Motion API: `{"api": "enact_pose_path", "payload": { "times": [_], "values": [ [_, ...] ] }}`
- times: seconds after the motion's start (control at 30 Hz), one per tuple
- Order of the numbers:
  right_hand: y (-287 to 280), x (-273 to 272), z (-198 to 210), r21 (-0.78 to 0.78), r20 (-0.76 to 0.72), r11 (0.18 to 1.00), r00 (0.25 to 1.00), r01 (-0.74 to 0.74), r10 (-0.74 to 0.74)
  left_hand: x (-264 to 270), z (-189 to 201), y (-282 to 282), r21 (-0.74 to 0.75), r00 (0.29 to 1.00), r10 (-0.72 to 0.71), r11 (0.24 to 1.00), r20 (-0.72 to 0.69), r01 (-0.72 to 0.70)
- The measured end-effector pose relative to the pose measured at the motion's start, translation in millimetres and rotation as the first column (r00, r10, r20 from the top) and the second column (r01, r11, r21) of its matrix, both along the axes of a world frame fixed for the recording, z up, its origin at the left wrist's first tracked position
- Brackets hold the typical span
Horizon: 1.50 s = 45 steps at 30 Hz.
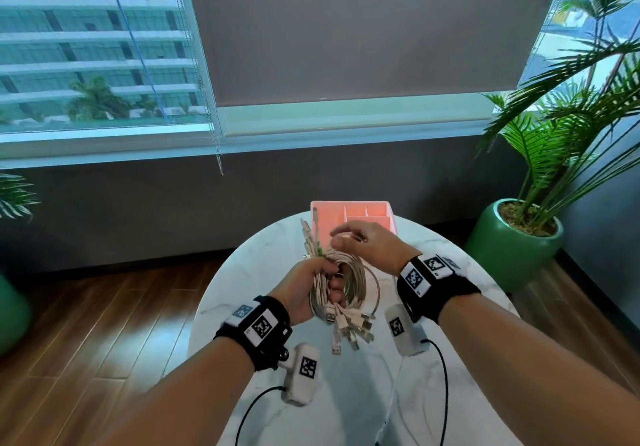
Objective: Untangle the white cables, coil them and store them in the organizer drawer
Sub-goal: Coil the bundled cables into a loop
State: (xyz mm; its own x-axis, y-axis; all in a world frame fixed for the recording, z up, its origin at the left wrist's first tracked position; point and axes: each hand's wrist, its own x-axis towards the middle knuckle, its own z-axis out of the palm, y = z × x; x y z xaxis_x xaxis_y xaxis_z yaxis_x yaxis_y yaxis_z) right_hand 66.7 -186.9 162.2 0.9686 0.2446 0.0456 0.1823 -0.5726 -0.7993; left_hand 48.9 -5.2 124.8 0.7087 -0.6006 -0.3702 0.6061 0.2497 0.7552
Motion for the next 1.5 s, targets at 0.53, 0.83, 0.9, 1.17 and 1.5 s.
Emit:
{"api": "enact_pose_path", "payload": {
  "times": [0.53,0.83,0.9,1.17,1.5],
  "values": [
    [16,18,-26,-0.289,-0.254,0.950,0.948,0.114,-0.191,-13,-16,-10,0.345,0.936,-0.181,0.936,0.303,0.070],
    [-15,5,-30,0.005,-0.348,0.998,0.935,-0.065,0.062,4,-13,12,0.160,0.998,-0.002,0.987,0.062,-0.008],
    [-25,5,-33,0.145,-0.422,0.989,0.904,-0.010,0.071,4,-15,17,0.104,0.999,-0.037,0.994,0.013,0.036],
    [-41,11,-28,0.422,-0.425,0.902,0.899,0.092,0.107,5,-17,19,0.003,0.998,-0.067,0.998,-0.003,0.067],
    [-20,10,-36,0.320,-0.376,0.947,0.921,0.029,0.099,12,-9,20,-0.079,0.999,0.028,0.996,-0.021,-0.029]
  ]
}}
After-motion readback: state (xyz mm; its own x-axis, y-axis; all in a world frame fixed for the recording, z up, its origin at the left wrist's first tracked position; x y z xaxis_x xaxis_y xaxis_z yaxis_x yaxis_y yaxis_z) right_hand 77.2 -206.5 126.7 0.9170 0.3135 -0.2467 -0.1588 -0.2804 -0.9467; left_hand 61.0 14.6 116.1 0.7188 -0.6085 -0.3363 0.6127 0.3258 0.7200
